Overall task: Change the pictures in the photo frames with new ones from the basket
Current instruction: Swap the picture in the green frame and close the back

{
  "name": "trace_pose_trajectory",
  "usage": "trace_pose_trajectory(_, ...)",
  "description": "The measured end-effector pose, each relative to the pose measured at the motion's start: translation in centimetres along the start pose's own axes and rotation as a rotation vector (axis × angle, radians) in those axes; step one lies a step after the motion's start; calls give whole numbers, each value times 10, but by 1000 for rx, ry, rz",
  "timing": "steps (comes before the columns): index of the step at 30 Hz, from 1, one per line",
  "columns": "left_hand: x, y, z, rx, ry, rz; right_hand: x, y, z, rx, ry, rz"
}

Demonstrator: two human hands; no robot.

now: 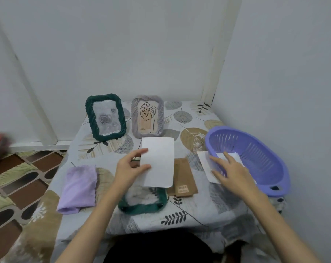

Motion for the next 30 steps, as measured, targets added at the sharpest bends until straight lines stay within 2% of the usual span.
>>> trace_pose_trajectory(4, 51, -18, -10, -62, 28, 112, -6, 9, -14, -71, -195, 16)
trace_pose_trajectory(7, 89, -32, 2, -145, -101, 157, -17, 8, -22, -83, -242, -111)
trace_pose_trajectory(10, 118, -45, 16, -159, -154, 168, -27, 8, -36, -58, -341, -188)
trace_pose_trajectory(17, 166, -73, 26, -140, -330, 131, -31, 1, -45, -76, -434, -206)
trace_pose_trajectory(23, 205, -76, 21, 155, -884, 39, -24, -1, -41, -92, -392, -158)
trace_pose_trajectory(26, 209, -75, 30, 160, -1051, 31, -16, 0, -34, -91, -357, -124)
trace_pose_trajectory(28, 209, -78, 33, 134, -1049, 36, -9, 1, -27, -101, -314, -97)
trace_pose_trajectory(30, 205, -80, 24, 123, -784, 48, -3, 2, -17, -132, -260, -76)
Point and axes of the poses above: each hand's wrist, its own y-axis away from the middle knuckle, its own x-axis out of the palm, z = x × y, the point moved 4 cm from there along -y, towards the middle knuckle, and after that the axes turned 15 degrees about -x, right-handed, at the moved point
